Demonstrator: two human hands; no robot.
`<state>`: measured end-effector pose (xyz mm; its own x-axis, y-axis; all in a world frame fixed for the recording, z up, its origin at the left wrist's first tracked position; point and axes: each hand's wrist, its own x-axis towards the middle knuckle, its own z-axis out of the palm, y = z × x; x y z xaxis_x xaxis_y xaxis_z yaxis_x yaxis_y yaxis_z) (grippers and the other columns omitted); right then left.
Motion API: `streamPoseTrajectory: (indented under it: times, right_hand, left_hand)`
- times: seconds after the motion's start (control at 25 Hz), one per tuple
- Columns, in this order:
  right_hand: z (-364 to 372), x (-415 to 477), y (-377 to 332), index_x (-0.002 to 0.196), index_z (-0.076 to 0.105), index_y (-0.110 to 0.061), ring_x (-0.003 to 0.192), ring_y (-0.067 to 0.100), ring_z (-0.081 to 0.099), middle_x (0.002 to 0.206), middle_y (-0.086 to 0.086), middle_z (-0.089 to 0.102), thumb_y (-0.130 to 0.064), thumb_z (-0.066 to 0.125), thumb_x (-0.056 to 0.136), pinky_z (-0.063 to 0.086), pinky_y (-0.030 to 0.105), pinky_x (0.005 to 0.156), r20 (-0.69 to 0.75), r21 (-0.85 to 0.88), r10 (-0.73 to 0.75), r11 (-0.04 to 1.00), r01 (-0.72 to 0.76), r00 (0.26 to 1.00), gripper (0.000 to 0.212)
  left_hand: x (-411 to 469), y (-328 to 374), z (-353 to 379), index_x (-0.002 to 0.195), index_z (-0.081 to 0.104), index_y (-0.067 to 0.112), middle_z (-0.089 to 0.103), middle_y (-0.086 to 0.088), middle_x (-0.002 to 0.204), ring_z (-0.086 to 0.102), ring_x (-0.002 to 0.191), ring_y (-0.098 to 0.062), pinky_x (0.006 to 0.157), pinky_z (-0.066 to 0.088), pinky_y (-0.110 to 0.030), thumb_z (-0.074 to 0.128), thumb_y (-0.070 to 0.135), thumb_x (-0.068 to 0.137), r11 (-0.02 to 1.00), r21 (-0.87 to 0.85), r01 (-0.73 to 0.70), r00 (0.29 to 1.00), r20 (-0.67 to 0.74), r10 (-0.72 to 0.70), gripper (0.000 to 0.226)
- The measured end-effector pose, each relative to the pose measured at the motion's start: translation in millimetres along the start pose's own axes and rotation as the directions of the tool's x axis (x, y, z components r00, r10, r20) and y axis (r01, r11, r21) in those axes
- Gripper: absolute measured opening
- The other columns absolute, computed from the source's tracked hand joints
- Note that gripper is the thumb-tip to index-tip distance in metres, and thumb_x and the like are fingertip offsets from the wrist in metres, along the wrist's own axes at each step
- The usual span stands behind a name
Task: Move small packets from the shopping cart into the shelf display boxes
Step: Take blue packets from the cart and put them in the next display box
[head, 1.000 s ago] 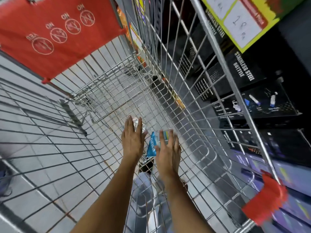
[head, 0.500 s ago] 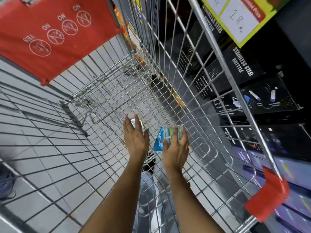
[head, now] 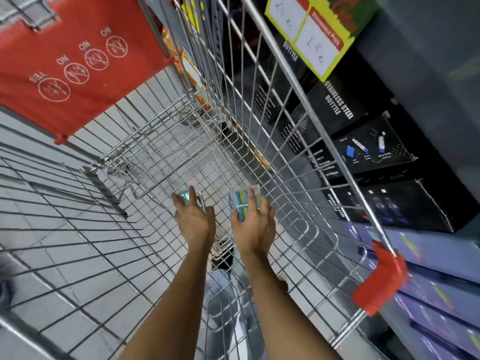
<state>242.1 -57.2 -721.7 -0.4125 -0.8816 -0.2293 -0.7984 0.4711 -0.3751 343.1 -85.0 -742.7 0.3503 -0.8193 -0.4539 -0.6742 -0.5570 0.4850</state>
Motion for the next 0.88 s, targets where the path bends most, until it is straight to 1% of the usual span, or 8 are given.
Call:
streamPoseTrajectory:
  times: [0.12, 0.24, 0.36, 0.48, 0.6, 0.68, 0.76, 0.88]
  right_hand:
    - [-25, 1, -19, 0.137, 0.041, -0.016, 0.109, 0.033, 0.051, 0.132, 0.019, 0.050, -0.033, 0.066, 0.079, 0.051, 0.043, 0.080, -0.024, 0.007, -0.043, 0.999, 0.044, 0.999, 0.065]
    - [-73, -6, -45, 0.132, 0.048, -0.014, 0.105, 0.035, 0.054, 0.128, 0.019, 0.054, -0.030, 0.070, 0.075, 0.051, 0.043, 0.076, -0.109, 0.030, -0.089, 0.995, 0.093, 0.990, 0.064]
    - [-117, -15, -66, 0.127, 0.054, -0.013, 0.104, 0.036, 0.056, 0.123, 0.018, 0.058, -0.029, 0.075, 0.070, 0.051, 0.043, 0.078, -0.206, 0.073, -0.132, 0.986, 0.150, 0.970, 0.063]
    - [-169, -22, -84, 0.128, 0.054, -0.016, 0.105, 0.033, 0.056, 0.122, 0.014, 0.059, -0.032, 0.072, 0.069, 0.051, 0.042, 0.082, -0.304, 0.142, -0.162, 0.967, 0.213, 0.939, 0.064]
    - [-228, -25, -95, 0.124, 0.056, -0.019, 0.103, 0.032, 0.058, 0.120, 0.012, 0.060, -0.034, 0.070, 0.068, 0.053, 0.042, 0.080, -0.433, 0.200, -0.200, 0.929, 0.311, 0.879, 0.060]
    - [-273, -26, -92, 0.123, 0.058, -0.019, 0.101, 0.032, 0.058, 0.119, 0.012, 0.061, -0.037, 0.064, 0.071, 0.054, 0.040, 0.078, -0.529, 0.178, -0.215, 0.918, 0.355, 0.821, 0.055]
    - [-317, -25, -76, 0.120, 0.060, -0.018, 0.098, 0.030, 0.058, 0.116, 0.012, 0.062, -0.038, 0.061, 0.072, 0.053, 0.037, 0.075, -0.633, 0.135, -0.205, 0.920, 0.367, 0.747, 0.053]
    - [-374, -31, -27, 0.120, 0.059, -0.014, 0.096, 0.033, 0.059, 0.115, 0.014, 0.063, -0.031, 0.069, 0.068, 0.054, 0.039, 0.072, -0.727, 0.134, -0.130, 0.936, 0.325, 0.674, 0.055]
  left_hand:
    - [-11, 17, -19, 0.142, 0.029, 0.019, 0.006, -0.016, 0.154, 0.032, 0.130, -0.040, 0.101, 0.037, -0.047, 0.061, 0.021, 0.083, 0.993, -0.086, -0.078, 0.997, -0.014, 0.077, 0.067]
    - [-29, 47, -62, 0.139, 0.032, 0.024, 0.009, -0.009, 0.154, 0.043, 0.125, -0.036, 0.097, 0.044, -0.050, 0.061, 0.026, 0.082, 0.958, -0.126, -0.257, 0.965, -0.085, 0.248, 0.065]
    - [-48, 71, -108, 0.135, 0.040, 0.019, 0.015, -0.011, 0.153, 0.036, 0.130, -0.034, 0.095, 0.045, -0.051, 0.063, 0.024, 0.079, 0.911, -0.176, -0.374, 0.918, -0.211, 0.336, 0.061]
    - [-76, 101, -156, 0.133, 0.043, 0.017, 0.017, -0.008, 0.152, 0.031, 0.132, -0.029, 0.093, 0.046, -0.052, 0.065, 0.021, 0.081, 0.851, -0.268, -0.453, 0.873, -0.326, 0.362, 0.056]
    - [-108, 138, -199, 0.129, 0.047, 0.011, 0.022, -0.009, 0.149, 0.036, 0.127, -0.029, 0.093, 0.045, -0.053, 0.070, 0.012, 0.078, 0.786, -0.272, -0.556, 0.804, -0.416, 0.425, 0.055]
    - [-131, 168, -220, 0.128, 0.047, 0.008, 0.024, -0.012, 0.148, 0.035, 0.128, -0.028, 0.096, 0.043, -0.051, 0.071, 0.010, 0.077, 0.718, -0.242, -0.653, 0.732, -0.446, 0.515, 0.057]
    - [-156, 202, -228, 0.127, 0.048, 0.008, 0.026, -0.015, 0.147, 0.032, 0.130, -0.027, 0.098, 0.040, -0.048, 0.071, 0.015, 0.076, 0.655, -0.222, -0.723, 0.668, -0.465, 0.580, 0.057]
    - [-201, 254, -210, 0.124, 0.051, 0.009, 0.030, -0.017, 0.144, 0.032, 0.131, -0.028, 0.101, 0.036, -0.043, 0.066, 0.023, 0.073, 0.548, -0.256, -0.796, 0.601, -0.438, 0.669, 0.055]
